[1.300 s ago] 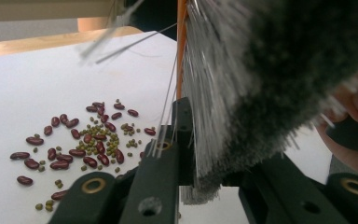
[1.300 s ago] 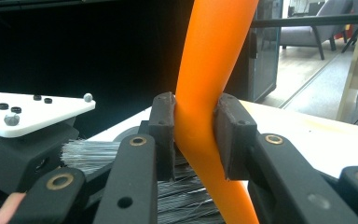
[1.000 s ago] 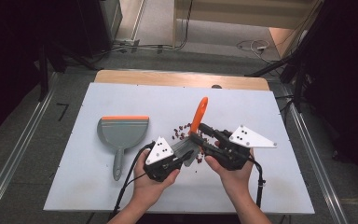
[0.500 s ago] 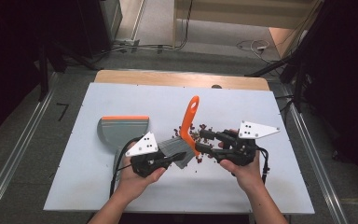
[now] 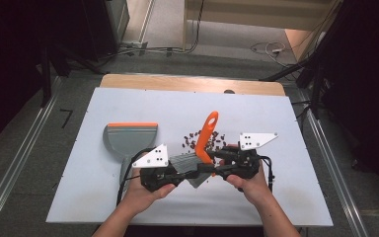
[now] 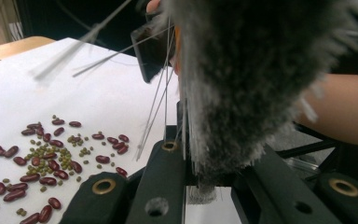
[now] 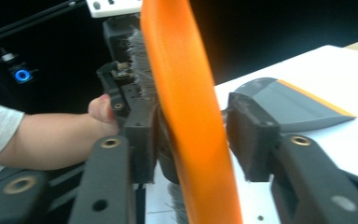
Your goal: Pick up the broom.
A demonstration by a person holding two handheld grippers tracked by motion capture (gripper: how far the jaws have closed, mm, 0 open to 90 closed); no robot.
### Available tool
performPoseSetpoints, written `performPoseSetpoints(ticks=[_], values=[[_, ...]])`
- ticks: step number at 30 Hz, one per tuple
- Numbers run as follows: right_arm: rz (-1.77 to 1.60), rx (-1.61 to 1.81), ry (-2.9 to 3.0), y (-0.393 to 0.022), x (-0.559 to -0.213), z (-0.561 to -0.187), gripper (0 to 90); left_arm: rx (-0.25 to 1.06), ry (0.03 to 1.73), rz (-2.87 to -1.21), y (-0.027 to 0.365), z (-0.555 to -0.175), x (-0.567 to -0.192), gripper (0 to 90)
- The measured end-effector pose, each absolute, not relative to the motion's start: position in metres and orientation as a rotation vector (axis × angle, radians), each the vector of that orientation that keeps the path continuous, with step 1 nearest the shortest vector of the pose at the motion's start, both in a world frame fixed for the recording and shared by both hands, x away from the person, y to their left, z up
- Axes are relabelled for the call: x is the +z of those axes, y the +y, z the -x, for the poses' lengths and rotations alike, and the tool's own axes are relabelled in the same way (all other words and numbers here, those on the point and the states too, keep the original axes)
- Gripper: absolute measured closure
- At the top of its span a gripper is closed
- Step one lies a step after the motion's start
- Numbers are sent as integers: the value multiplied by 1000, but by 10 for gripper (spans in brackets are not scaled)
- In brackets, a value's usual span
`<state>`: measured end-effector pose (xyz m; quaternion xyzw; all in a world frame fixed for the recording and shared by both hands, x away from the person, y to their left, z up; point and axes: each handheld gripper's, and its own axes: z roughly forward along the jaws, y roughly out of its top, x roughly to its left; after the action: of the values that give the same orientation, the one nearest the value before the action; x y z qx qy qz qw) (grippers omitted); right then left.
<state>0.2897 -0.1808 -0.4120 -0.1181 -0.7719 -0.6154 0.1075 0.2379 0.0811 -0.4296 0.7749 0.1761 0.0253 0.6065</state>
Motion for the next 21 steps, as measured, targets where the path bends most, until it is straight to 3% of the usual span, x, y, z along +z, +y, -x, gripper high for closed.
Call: performPoseSetpoints(ticks=[4,10,16,19,20,21], values=[[326,-1806,-2230,-181,-414,-291,664,24,393,-1782,81,-238,-430,855],[313,-1804,-2287,-182,-413,-288,684,17,405,-1770,81,-239,-434,826],[386,-1820,-2312,-183,-410,-287,686,63,466,-1761,86,-236,-433,576],[435,-1841,-2338,-188,-409,-288,686,94,496,-1761,91,-235,-435,499],[493,-1850,-2342,-191,-408,-290,686,106,506,-1761,93,-235,-436,429],[493,-1850,-2342,-191,-408,-290,686,108,516,-1757,95,-235,-437,429]])
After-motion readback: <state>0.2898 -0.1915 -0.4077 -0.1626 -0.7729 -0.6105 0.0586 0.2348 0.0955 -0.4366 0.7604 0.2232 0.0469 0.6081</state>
